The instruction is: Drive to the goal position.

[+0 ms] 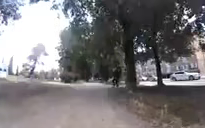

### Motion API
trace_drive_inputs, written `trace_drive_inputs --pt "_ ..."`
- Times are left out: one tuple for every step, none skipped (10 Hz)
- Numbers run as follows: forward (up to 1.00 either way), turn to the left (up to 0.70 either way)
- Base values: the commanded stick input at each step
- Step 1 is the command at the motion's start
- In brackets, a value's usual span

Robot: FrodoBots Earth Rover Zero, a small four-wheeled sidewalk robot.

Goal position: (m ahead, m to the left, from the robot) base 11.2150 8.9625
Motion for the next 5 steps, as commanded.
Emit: trace_drive_inputs --pt "0.85 0.08" --pt "0.85 0.00" --pt "0.85 0.00" --pt "0.85 0.23" --pt "0.85 0.16"
